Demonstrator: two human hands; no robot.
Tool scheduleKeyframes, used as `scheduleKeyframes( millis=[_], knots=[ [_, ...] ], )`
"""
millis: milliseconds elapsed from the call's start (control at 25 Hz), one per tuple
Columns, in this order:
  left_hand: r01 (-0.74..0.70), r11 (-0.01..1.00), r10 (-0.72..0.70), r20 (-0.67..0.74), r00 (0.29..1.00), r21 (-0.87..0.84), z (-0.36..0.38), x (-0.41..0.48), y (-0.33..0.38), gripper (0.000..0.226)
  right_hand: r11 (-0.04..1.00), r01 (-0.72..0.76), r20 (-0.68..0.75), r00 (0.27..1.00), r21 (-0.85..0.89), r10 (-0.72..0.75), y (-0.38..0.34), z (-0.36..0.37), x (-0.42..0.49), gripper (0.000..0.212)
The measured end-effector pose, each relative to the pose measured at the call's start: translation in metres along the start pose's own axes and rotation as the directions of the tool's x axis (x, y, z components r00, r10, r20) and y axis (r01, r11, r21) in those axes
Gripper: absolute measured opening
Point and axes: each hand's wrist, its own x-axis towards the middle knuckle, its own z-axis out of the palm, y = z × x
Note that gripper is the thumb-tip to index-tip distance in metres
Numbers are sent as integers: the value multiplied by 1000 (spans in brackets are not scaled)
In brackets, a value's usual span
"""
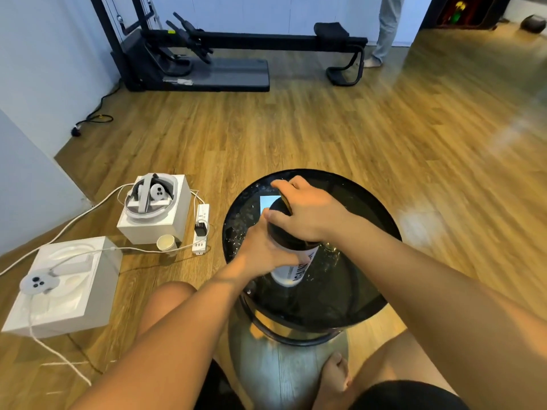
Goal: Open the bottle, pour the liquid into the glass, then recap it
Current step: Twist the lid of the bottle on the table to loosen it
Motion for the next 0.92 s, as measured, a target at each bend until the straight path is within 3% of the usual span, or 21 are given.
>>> scheduleKeyframes(
  millis=[160, 280, 320, 400, 480, 520, 640, 720, 800, 880, 920],
  knots=[
    [-20, 999, 20, -9, 1000, 38, -2, -2, 4, 78, 967, 236, 68, 971, -90, -231, 9, -8, -2, 57],
    [-27, 999, 28, -10, 1000, 42, -2, -3, 5, 81, 879, 331, 133, 944, -344, -303, 8, -21, -3, 65],
    [-26, 999, 27, -16, 1000, 36, -1, -2, 4, 86, 880, 248, 99, 969, -405, -227, 4, -23, -4, 71],
    [-8, 1000, 8, -16, 1000, 5, 0, -2, 4, 97, 893, -58, -24, 998, -447, 52, -9, -23, -1, 79],
    [4, 1000, -4, 6, 1000, 4, 2, -1, 3, 100, 902, -272, -65, 962, -335, 266, -21, -9, 4, 77],
    [12, 1000, -12, 15, 1000, 9, 3, 0, 2, 98, 914, -297, -112, 954, -276, 277, -23, 4, 4, 70],
    [-8, 1000, 8, 6, 1000, -16, 2, 1, -2, 94, 964, -100, -288, 957, -246, 26, -5, 27, -4, 51],
    [-27, 1000, 27, -14, 1000, -1, 0, 0, -2, 93, 929, 182, -198, 947, -322, -254, 14, 18, -4, 52],
    [-27, 1000, 27, -20, 999, -2, 0, -2, 1, 91, 850, 393, -63, 896, -352, -440, 25, 6, -3, 61],
    [-28, 1000, 27, -28, 999, -5, 3, -3, 2, 85, 839, 397, 46, 911, -373, -410, 19, -8, -4, 78],
    [-22, 1000, 22, -32, 999, -6, 4, -4, 3, 83, 869, 316, 89, 948, -380, -306, 11, -14, -6, 87]
  ],
)
